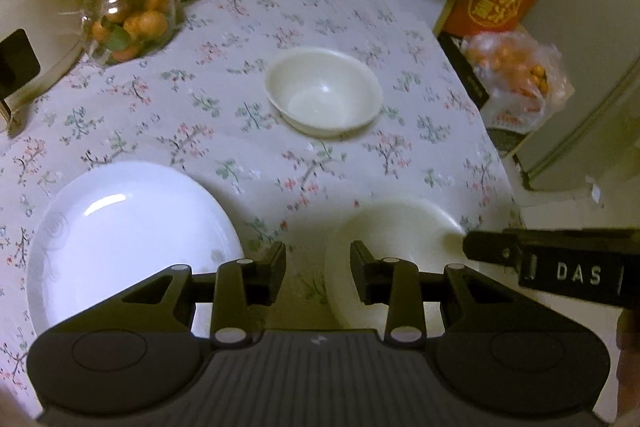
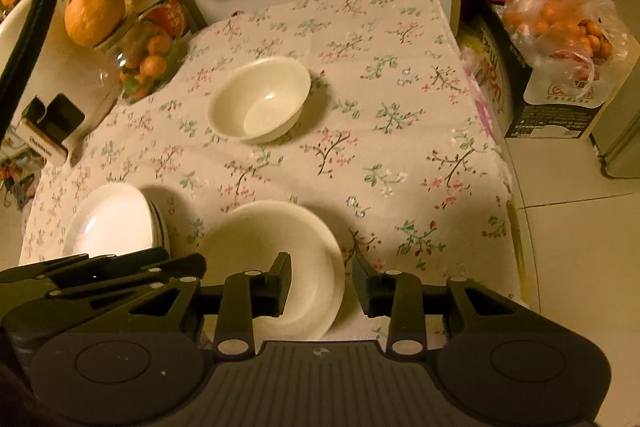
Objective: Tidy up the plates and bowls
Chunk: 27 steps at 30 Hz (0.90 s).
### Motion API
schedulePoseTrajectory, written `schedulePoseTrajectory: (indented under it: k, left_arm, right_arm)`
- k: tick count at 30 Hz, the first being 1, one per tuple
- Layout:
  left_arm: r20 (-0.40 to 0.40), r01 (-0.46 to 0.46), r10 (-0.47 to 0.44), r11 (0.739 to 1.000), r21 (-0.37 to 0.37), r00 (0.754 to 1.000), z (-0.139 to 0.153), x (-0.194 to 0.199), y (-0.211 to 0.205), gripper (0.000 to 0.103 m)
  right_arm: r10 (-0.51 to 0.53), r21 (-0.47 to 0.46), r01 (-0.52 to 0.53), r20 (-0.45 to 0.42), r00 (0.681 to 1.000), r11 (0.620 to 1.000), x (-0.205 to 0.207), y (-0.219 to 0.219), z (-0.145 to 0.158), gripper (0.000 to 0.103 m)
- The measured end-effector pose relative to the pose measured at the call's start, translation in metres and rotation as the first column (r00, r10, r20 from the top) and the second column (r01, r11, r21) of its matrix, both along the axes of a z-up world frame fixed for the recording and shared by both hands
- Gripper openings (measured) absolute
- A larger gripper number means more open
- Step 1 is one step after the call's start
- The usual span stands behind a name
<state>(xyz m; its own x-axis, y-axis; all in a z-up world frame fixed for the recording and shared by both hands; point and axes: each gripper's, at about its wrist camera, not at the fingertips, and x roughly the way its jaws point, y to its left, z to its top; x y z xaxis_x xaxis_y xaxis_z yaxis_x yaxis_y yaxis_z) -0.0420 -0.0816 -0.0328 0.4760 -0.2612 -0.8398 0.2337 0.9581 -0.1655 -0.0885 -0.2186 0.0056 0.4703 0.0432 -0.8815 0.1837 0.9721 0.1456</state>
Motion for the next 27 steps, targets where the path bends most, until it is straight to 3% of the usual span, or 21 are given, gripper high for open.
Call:
schedulePoseTrajectory:
  k: [9, 13, 20, 27]
  left_arm:
    - [0.036, -0.032, 0.032, 0.999, 0.024, 0.999, 0.005, 0.021, 0.004, 0.034]
    - [0.048, -0.043, 0.041, 0.998, 0.054, 0.998, 0.003, 0.031, 0.003, 0.036]
    - [0.065, -0.057, 0.052, 0.996, 0.074, 0.996, 0.004, 0.047, 0.001, 0.045]
    - [0.092, -0.075, 0.065, 0.991, 0.111, 0.994, 0.003, 0.063, 0.000, 0.056]
  right_arm:
    - [-0.010, 0.004, 0.010, 0.030, 0.999, 1.000, 0.012, -0.003, 0.005, 0.040]
    - [-0.039, 0.002, 0.039, 0.035, 0.999, 0.999, 0.019, -0.006, 0.006, 0.049]
    - [-0.074, -0.002, 0.074, 0.041, 0.996, 0.997, 0.036, -0.006, 0.007, 0.066]
    - [-0.088, -0.013, 0.089, 0.038, 0.995, 0.996, 0.051, -0.008, 0.007, 0.075]
